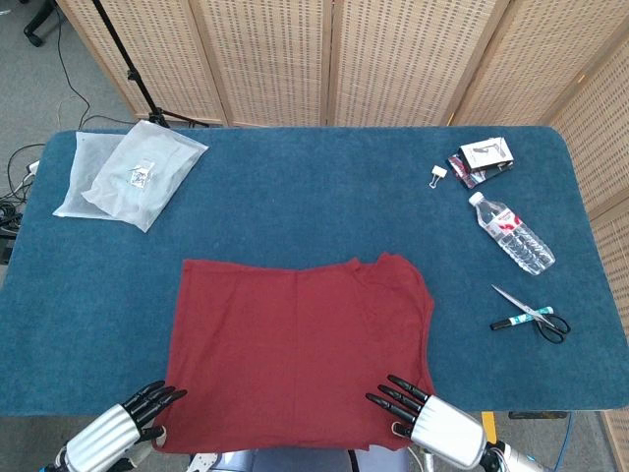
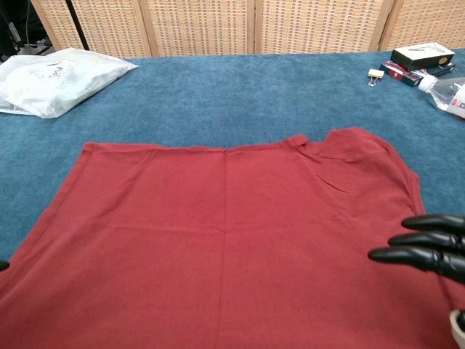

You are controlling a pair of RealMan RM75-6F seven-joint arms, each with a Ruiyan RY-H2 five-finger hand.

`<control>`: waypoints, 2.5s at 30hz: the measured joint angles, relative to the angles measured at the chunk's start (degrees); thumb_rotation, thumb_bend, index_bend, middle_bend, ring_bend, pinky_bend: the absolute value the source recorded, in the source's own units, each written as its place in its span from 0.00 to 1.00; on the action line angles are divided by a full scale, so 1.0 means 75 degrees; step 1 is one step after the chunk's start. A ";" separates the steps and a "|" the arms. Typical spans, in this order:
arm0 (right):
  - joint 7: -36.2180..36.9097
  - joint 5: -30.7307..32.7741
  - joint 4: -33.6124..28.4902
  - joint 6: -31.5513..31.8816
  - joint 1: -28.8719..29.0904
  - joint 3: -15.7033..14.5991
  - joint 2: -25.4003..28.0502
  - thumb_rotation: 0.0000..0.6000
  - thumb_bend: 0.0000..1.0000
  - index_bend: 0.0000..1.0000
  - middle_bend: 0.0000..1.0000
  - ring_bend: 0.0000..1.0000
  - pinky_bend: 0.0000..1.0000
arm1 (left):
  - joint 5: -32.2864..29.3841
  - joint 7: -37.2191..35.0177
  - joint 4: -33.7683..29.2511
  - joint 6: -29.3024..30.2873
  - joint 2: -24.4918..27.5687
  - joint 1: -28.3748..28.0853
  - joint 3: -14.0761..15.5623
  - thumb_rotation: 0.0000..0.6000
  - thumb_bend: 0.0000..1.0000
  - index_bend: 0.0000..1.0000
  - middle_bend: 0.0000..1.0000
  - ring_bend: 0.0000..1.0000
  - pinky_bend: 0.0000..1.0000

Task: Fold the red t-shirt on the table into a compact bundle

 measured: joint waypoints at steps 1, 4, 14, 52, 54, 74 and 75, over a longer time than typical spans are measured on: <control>-0.0031 -0.0091 -0.0016 0.0026 -0.0022 -0.0049 0.0030 1.00 0.64 0.67 0.00 0.00 0.00 | 0.0053 -0.0005 -0.0041 -0.0030 0.0050 -0.0003 0.0054 1.00 0.56 0.80 0.00 0.00 0.00; -0.0112 -0.0263 -0.0065 0.0062 -0.0079 -0.0158 0.0104 1.00 0.64 0.67 0.00 0.00 0.00 | 0.0174 -0.0077 -0.0139 -0.0096 0.0153 -0.0029 0.0182 1.00 0.56 0.80 0.00 0.00 0.00; -0.0239 -0.0574 -0.0100 0.0119 -0.0251 -0.0317 0.0194 1.00 0.64 0.67 0.00 0.00 0.00 | 0.0493 -0.0001 -0.0239 -0.0046 0.0368 0.0034 0.0378 1.00 0.56 0.80 0.00 0.00 0.00; 0.1245 0.4009 -0.0326 -0.2816 0.1315 0.2568 -0.0134 1.00 0.65 0.67 0.00 0.00 0.00 | -0.3258 0.1226 -0.2270 -0.2813 0.0058 -0.1426 -0.2943 1.00 0.56 0.80 0.00 0.00 0.00; 0.1180 0.4179 -0.0259 -0.2987 0.1406 0.2671 -0.0211 1.00 0.65 0.67 0.00 0.00 0.00 | -0.3422 0.1303 -0.2306 -0.2963 0.0042 -0.1499 -0.3038 1.00 0.56 0.80 0.00 0.00 0.00; 0.0408 0.5668 0.0572 -0.4243 0.2064 0.3297 -0.1081 1.00 0.64 0.67 0.00 0.00 0.00 | -0.4937 0.2201 -0.1567 -0.3999 -0.0776 -0.2026 -0.3839 1.00 0.56 0.80 0.00 0.00 0.00; 0.0384 0.5702 0.0602 -0.4264 0.2080 0.3308 -0.1107 1.00 0.64 0.67 0.00 0.00 0.00 | -0.4981 0.2231 -0.1524 -0.4016 -0.0808 -0.2038 -0.3861 1.00 0.56 0.80 0.00 0.00 0.00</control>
